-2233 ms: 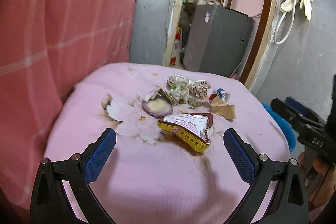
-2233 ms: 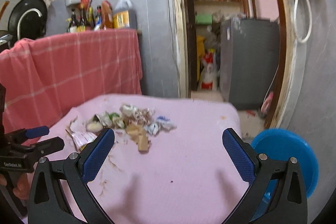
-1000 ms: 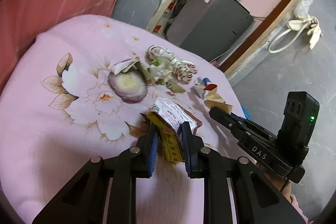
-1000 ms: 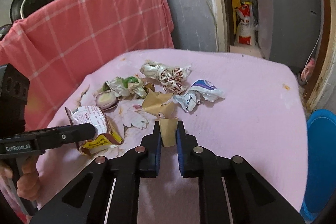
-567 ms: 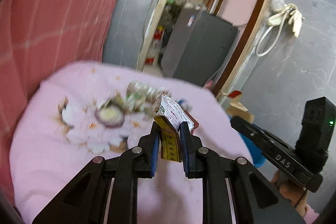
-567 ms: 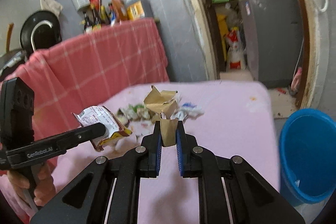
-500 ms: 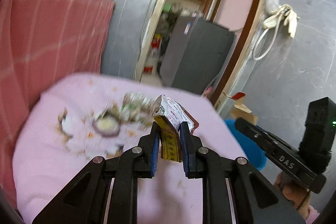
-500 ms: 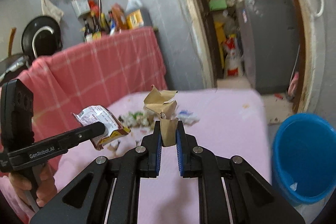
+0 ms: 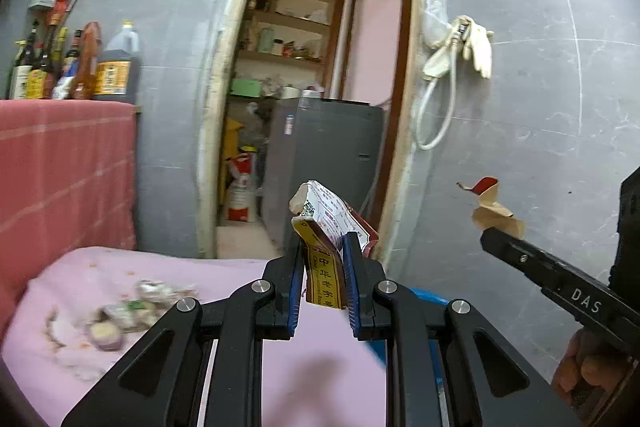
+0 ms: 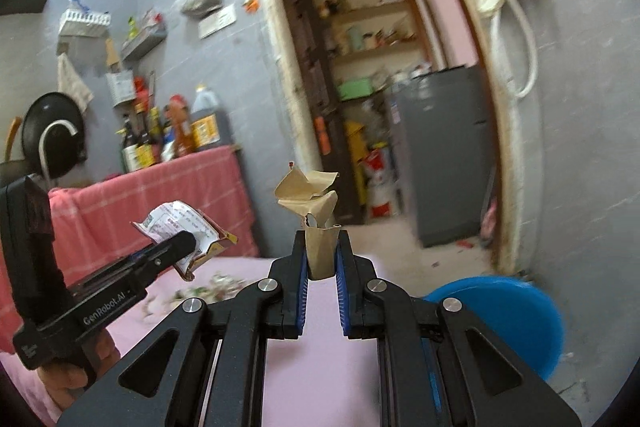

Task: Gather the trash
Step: 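Carry both items over the blue basin and open both tools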

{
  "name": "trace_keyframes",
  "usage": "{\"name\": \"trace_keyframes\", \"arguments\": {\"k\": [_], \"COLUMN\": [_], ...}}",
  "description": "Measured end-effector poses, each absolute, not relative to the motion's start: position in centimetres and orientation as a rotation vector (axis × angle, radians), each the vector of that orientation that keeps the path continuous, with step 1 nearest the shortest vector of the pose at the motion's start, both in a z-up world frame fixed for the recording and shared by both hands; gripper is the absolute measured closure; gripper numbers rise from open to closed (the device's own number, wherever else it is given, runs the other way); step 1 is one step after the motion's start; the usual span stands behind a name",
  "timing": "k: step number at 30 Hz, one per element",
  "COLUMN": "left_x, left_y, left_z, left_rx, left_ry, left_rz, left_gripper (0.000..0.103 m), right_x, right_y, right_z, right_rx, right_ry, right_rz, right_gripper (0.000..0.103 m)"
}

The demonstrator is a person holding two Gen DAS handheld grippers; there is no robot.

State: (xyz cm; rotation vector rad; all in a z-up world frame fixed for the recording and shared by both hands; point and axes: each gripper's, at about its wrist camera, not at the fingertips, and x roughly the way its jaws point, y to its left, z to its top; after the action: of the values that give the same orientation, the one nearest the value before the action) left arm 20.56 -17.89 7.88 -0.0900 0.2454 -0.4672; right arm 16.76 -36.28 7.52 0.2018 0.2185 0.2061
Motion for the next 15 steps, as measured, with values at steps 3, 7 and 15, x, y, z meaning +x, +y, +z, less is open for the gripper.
{"name": "trace_keyframes", "arguments": {"k": [3, 7, 15], "left_x": [21.4, 22.2, 25.1], "left_y": [-20.4, -23.8, -28.4], "left_z": [7.9, 7.8, 5.4], "left_rx": [-0.096, -0.063, -0.065], "left_ry": [0.254, 0.276, 0.432], "left_rz": [-0.503, -0.532, -0.597], "left_gripper": [0.087, 0.087, 0.087], "right_x": [16.2, 15.9, 16.4], "right_y": [-38.3, -40.8, -44.3], "right_z": [7.7, 7.2, 3.9], "right_rx": [0.192, 0.174, 0.211], "right_ry": [0.195, 0.191, 0.262], "right_rz": [0.145, 0.08, 0.019], "right_gripper": [0.092, 0.092, 0.092]}}
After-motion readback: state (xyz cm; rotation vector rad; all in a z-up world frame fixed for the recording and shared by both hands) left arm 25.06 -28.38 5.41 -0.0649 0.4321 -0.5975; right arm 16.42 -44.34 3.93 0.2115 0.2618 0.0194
